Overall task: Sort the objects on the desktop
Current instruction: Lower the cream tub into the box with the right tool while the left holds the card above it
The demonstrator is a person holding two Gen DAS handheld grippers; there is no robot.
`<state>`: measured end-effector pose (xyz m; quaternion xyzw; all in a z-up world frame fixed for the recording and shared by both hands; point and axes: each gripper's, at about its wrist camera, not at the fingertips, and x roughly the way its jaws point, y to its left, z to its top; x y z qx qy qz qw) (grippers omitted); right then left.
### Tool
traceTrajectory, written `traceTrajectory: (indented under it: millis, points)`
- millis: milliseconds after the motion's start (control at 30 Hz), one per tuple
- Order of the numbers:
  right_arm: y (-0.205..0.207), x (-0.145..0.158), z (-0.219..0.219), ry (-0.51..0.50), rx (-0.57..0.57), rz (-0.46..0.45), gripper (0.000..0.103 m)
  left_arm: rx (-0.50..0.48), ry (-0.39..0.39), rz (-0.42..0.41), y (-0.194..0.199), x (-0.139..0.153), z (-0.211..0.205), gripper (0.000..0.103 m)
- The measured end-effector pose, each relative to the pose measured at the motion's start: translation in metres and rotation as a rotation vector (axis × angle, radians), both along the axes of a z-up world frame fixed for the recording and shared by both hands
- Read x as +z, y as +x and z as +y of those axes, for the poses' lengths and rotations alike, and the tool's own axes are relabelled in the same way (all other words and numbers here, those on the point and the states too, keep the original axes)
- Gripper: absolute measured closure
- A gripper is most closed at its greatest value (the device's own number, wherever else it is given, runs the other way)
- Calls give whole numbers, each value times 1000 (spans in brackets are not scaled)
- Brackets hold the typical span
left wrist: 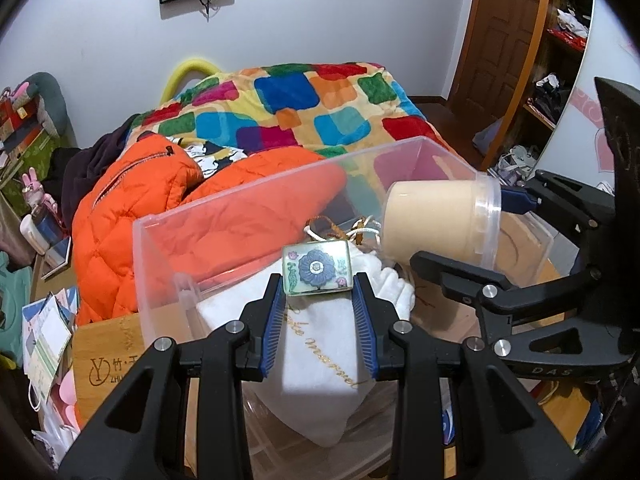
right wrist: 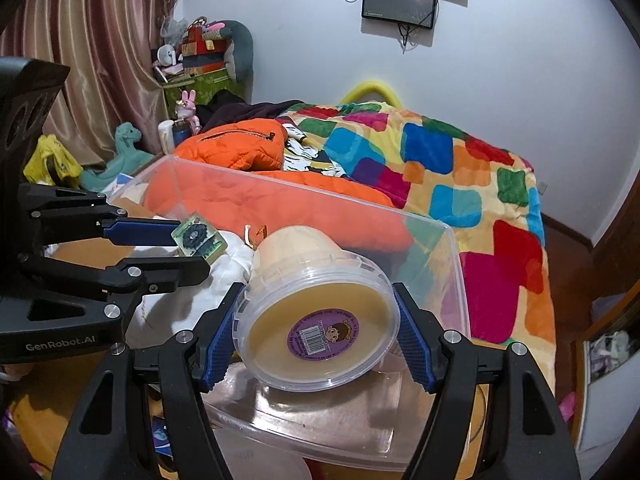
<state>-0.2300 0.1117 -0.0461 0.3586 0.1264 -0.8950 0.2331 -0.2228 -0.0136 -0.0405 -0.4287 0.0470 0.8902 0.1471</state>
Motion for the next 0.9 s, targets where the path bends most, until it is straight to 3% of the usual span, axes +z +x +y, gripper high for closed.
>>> traceTrajectory:
  millis: [733,900]
  points:
    - [4,1,-4,5,-22,12,35,-13,-17,33,5,-3,1,68]
    - [10,7,-1,-3,-33,29,35,-24,4,46,7,-1,0,62]
